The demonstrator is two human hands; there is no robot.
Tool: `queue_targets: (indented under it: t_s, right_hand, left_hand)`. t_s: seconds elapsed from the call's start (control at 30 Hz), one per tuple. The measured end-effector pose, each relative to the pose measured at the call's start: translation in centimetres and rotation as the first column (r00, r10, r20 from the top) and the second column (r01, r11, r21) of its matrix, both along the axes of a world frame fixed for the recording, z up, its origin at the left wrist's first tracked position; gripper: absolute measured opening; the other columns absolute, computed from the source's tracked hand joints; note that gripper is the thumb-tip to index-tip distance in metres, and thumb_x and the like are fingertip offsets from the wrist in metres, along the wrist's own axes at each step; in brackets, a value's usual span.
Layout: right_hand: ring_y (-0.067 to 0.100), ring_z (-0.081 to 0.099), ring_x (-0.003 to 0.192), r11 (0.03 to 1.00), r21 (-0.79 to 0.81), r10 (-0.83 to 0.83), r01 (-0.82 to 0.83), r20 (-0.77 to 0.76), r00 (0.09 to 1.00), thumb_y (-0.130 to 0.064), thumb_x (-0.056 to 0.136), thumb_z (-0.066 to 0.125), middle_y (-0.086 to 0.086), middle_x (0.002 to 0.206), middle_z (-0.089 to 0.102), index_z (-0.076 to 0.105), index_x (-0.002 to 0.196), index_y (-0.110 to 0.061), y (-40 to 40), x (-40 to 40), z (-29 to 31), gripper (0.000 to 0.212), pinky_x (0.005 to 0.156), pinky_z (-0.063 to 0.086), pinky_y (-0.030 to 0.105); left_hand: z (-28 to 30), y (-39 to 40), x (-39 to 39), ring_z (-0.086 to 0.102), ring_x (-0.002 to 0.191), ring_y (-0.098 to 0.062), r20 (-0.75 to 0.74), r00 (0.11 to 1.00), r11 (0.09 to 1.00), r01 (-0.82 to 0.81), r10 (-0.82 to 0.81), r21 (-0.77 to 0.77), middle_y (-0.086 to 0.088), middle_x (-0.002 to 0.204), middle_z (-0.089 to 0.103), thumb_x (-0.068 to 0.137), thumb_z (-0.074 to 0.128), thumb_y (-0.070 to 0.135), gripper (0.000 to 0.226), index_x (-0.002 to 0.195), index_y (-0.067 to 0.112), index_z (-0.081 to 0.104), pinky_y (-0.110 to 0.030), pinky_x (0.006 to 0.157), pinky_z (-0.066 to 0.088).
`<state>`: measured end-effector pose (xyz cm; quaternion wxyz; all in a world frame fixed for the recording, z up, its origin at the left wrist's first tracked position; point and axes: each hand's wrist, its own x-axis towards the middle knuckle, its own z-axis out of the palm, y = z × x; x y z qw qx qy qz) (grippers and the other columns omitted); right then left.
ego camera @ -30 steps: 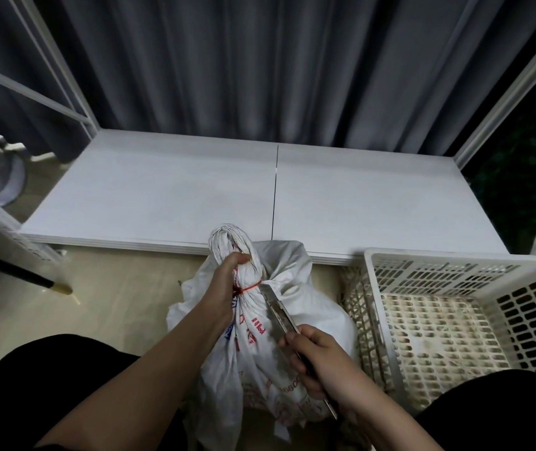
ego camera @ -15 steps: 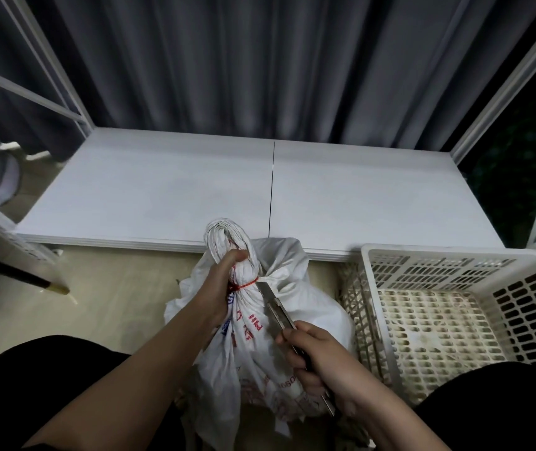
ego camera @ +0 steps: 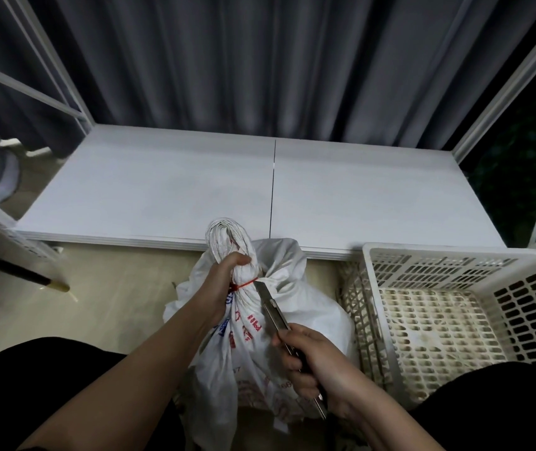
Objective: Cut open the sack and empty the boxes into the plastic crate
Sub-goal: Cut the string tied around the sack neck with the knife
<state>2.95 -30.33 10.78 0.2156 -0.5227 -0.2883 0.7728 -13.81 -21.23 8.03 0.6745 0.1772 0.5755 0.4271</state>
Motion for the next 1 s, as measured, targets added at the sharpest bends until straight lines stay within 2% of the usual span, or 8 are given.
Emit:
queue_targets:
  t_s: [0.17, 0.23, 0.3, 0.43, 0.57, 0.73, 0.87, 1.0]
  right_hand:
    - [0.007, 0.021, 0.033, 0.998, 0.057, 0.013, -0.016, 0.05, 0.999, -0.024, 0.099, 0.04, -0.003, 0.051, 0.036, 0.051, 0.08, -0.016, -0.2, -0.1, 0.1, 0.024, 0.033, 0.015, 0.012]
    - [0.006, 0.019, 0.034, 1.0, 0.014, -0.006, 0.006, -0.029, 1.0, -0.025, 0.098, 0.041, -0.003, 0.053, 0.034, 0.053, 0.079, -0.017, -0.3, -0.1, 0.0, 0.024, 0.034, 0.013, 0.013]
    - [0.005, 0.017, 0.033, 0.998, -0.06, -0.039, 0.028, -0.188, 0.981, -0.026, 0.096, 0.042, -0.003, 0.054, 0.032, 0.053, 0.079, -0.018, -0.5, -0.2, -0.2, 0.022, 0.033, 0.011, 0.013]
    - [0.002, 0.018, 0.03, 0.984, -0.176, -0.081, 0.005, -0.427, 0.901, -0.031, 0.092, 0.042, -0.006, 0.053, 0.031, 0.052, 0.079, -0.018, -0.5, -0.3, -1.0, 0.02, 0.028, 0.017, 0.013]
    - [0.001, 0.022, 0.029, 0.974, -0.224, -0.108, -0.017, -0.533, 0.839, -0.03, 0.096, 0.038, -0.007, 0.051, 0.031, 0.05, 0.078, -0.018, -0.2, -0.3, -1.5, 0.024, 0.027, 0.022, 0.013]
    - [0.0, 0.028, 0.03, 0.968, -0.244, -0.119, -0.061, -0.658, 0.744, -0.03, 0.095, 0.045, -0.007, 0.052, 0.029, 0.053, 0.082, -0.017, -0.1, -0.2, -2.4, 0.02, 0.027, 0.026, 0.014]
    - [0.001, 0.024, 0.032, 0.962, -0.25, -0.114, -0.113, -0.74, 0.663, -0.029, 0.094, 0.053, -0.008, 0.055, 0.025, 0.056, 0.083, -0.016, -0.2, 0.1, -2.6, 0.017, 0.03, 0.023, 0.014]
    - [0.002, 0.022, 0.034, 0.959, -0.237, -0.096, -0.154, -0.785, 0.612, -0.03, 0.097, 0.049, -0.008, 0.054, 0.026, 0.055, 0.085, -0.017, -0.4, -0.1, -2.8, 0.018, 0.033, 0.023, 0.014]
  left_hand:
    - [0.7, -0.2, 0.1, 0.068, 0.052, -0.019, 0.113, 0.993, 0.997, 0.036, -0.028, -0.067, -0.011, 0.065, 0.071, 0.088, 0.048, 0.017, 0.025, 0.093, -0.001, 0.065, -0.021, 0.048, 0.055]
    - [0.7, -0.2, 0.2, 0.069, 0.054, -0.019, 0.113, 0.993, 0.996, 0.04, -0.032, -0.074, -0.011, 0.066, 0.072, 0.087, 0.048, 0.018, 0.025, 0.092, 0.0, 0.065, -0.021, 0.051, 0.056]
    - [0.7, -0.3, 0.2, 0.069, 0.056, -0.02, 0.121, 0.992, 0.996, 0.045, -0.035, -0.079, -0.012, 0.068, 0.072, 0.086, 0.047, 0.019, 0.028, 0.092, -0.001, 0.066, -0.022, 0.056, 0.056]
    - [0.8, -0.4, 0.3, 0.069, 0.056, -0.021, 0.15, 0.988, 0.996, 0.045, -0.033, -0.081, -0.014, 0.067, 0.071, 0.086, 0.047, 0.02, 0.031, 0.097, -0.003, 0.064, -0.023, 0.053, 0.057]
    - [1.1, -0.4, 0.4, 0.068, 0.051, -0.019, 0.152, 0.988, 0.998, 0.036, -0.028, -0.051, -0.011, 0.062, 0.071, 0.089, 0.045, 0.018, 0.027, 0.083, 0.001, 0.065, -0.02, 0.047, 0.054]
    - [1.4, -0.4, 0.6, 0.067, 0.048, -0.016, 0.146, 0.989, 0.999, 0.035, -0.029, -0.041, -0.009, 0.058, 0.069, 0.091, 0.044, 0.016, 0.028, 0.078, 0.002, 0.064, -0.018, 0.044, 0.052]
    - [1.4, -0.5, 0.5, 0.069, 0.052, -0.018, 0.157, 0.987, 0.996, 0.052, -0.041, -0.068, -0.011, 0.064, 0.071, 0.089, 0.046, 0.019, 0.028, 0.084, 0.0, 0.066, -0.02, 0.048, 0.055]
    - [1.4, -0.7, 0.5, 0.069, 0.057, -0.02, 0.172, 0.984, 0.994, 0.067, -0.052, -0.082, -0.013, 0.069, 0.072, 0.086, 0.048, 0.021, 0.03, 0.093, -0.002, 0.066, -0.022, 0.054, 0.056]
